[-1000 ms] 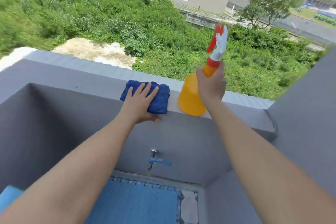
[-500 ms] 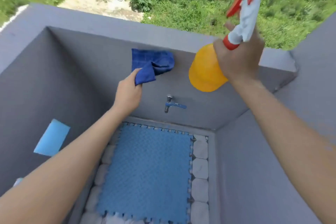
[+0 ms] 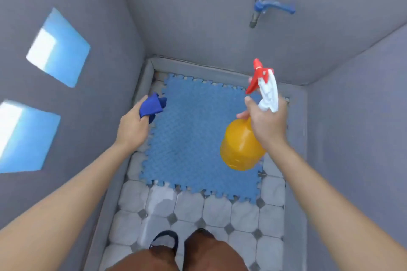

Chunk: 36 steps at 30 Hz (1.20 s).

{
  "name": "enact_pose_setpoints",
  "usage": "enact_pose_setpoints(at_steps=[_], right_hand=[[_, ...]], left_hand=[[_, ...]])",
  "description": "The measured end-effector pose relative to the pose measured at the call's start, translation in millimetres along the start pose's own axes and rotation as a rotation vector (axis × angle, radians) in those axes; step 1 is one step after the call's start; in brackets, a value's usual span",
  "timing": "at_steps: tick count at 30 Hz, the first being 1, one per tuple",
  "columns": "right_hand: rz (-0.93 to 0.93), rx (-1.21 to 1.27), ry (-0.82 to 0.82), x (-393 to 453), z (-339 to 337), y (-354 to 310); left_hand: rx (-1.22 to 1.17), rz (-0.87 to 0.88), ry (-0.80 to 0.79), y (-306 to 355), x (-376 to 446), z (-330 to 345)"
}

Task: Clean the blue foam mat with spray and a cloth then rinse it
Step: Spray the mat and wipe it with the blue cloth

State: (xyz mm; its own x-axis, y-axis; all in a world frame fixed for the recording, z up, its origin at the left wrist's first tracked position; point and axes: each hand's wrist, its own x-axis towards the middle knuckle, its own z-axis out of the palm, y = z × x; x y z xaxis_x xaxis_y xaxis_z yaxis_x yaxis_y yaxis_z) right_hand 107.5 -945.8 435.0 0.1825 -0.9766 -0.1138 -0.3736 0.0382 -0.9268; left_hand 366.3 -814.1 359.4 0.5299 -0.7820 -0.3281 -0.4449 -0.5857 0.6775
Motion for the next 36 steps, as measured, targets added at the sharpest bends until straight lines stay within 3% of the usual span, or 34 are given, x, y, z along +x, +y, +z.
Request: enact_pose_setpoints(at_steps=[3,6,10,14,16,19,23,26,30,33,36], right_hand=[[0.06,0.026,0.011,-6.6,53.1,96.7],[0.076,-0.012,0.038,-5.9,98.6,179.1],[0.013,-0.131,0.002,5.7,139.8,269.1],[-0.003,-0.345,-0.094,29.5,170.6,331.0],[-0.022,-0.401,-0.138,42.0,181.5,340.6],[-0.051,-0.458,-0.24,46.9,190.8,338.9],[-0.056,-0.502,-0.269,46.0,196.2,335.8],[-0.058,-0.532,-0.287,40.5,204.5,332.1],[0.031,-0.415,-0.432,33.4,206.0,324.0],[0.091,-0.361,-0.376,35.4,209.4,322.3],[0.014,-0.479,-0.271,33.1,216.2,327.7]], left_hand=[[0.05,-0.063,0.082,-84.8,9.3,56.7],[0.118,-0.052,0.06,-157.4,22.1,124.1],[0.175,0.08,-0.035,-255.2,44.0,210.3],[0.323,0.369,-0.185,-319.1,57.3,280.8],[0.427,0.481,-0.237,-335.5,54.8,306.4],[0.481,0.562,-0.125,-350.1,47.8,325.5],[0.479,0.485,0.051,-352.1,37.7,322.1],[0.431,0.401,0.076,-360.2,35.1,315.8],[0.476,0.381,0.104,-365.1,38.3,304.4],[0.569,0.364,0.1,-361.7,32.4,302.5],[0.613,0.39,0.088,-356.0,29.2,308.8]])
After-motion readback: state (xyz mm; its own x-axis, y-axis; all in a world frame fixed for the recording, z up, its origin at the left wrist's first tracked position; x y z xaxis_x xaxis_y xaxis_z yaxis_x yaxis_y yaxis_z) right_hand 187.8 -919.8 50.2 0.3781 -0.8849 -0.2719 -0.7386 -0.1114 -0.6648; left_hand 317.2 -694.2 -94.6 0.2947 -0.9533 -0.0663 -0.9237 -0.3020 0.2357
